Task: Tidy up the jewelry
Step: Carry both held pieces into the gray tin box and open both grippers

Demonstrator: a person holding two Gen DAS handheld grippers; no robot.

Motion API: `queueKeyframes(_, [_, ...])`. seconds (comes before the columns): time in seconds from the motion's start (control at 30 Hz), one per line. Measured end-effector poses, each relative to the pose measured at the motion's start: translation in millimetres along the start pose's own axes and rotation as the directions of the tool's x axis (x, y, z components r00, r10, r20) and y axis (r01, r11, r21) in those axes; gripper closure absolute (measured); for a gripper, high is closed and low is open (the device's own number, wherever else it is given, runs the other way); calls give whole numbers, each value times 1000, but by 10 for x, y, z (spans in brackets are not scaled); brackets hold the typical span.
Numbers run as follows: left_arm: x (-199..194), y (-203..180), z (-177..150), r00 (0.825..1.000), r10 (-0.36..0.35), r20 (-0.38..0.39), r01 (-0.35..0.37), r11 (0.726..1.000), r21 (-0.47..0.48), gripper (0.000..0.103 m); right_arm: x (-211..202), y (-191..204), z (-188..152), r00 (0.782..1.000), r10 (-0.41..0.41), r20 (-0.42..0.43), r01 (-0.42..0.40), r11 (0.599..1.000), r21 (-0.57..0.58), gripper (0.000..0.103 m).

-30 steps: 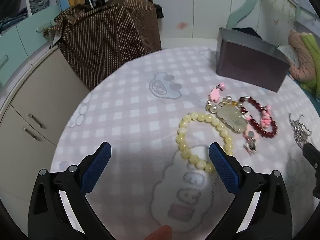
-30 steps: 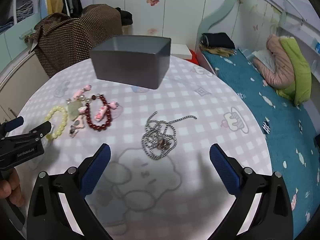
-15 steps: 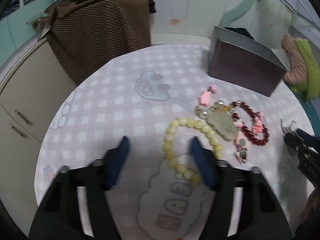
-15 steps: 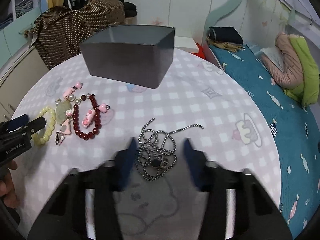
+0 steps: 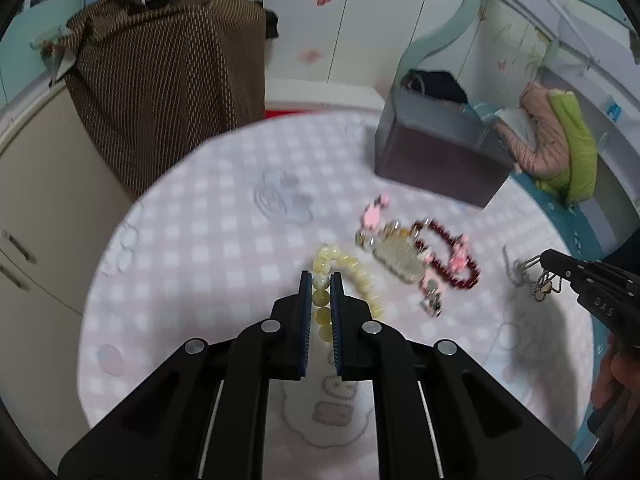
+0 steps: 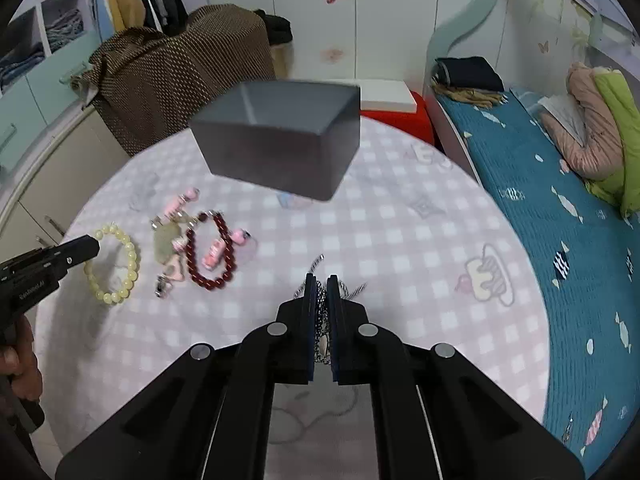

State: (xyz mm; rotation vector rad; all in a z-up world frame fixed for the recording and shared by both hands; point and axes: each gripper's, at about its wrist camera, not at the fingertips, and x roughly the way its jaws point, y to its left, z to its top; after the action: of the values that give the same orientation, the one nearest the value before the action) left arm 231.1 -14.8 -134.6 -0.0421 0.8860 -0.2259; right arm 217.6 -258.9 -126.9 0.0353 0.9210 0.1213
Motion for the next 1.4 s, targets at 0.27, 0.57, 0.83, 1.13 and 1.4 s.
queueKeyframes(0.27, [-442, -62, 263, 993, -34, 111, 31, 999, 29, 94, -287, 5, 206, 997, 52, 51, -52, 999, -5, 99])
queueKeyframes(0.57, [-710, -312, 746, 972, -90, 216, 71, 993, 96, 94, -779, 174, 693, 978, 106, 181, -91, 992, -91, 99])
queueKeyframes(0.83, [-727, -587, 1408, 953, -167, 254, 131, 979, 155, 94, -1182, 248, 1395, 937, 124, 326, -76, 985, -156, 99])
queueKeyframes(1.13, [-154, -894, 1853, 964, -220, 147, 195, 967, 164, 94, -868, 183, 1863, 949, 128, 288, -83, 984, -160, 99])
queueKeyframes(1.4, [512, -964, 1896, 976, -217, 14, 214, 969, 122, 94, -86, 31, 1837, 982, 140, 126, -130, 988, -85, 99])
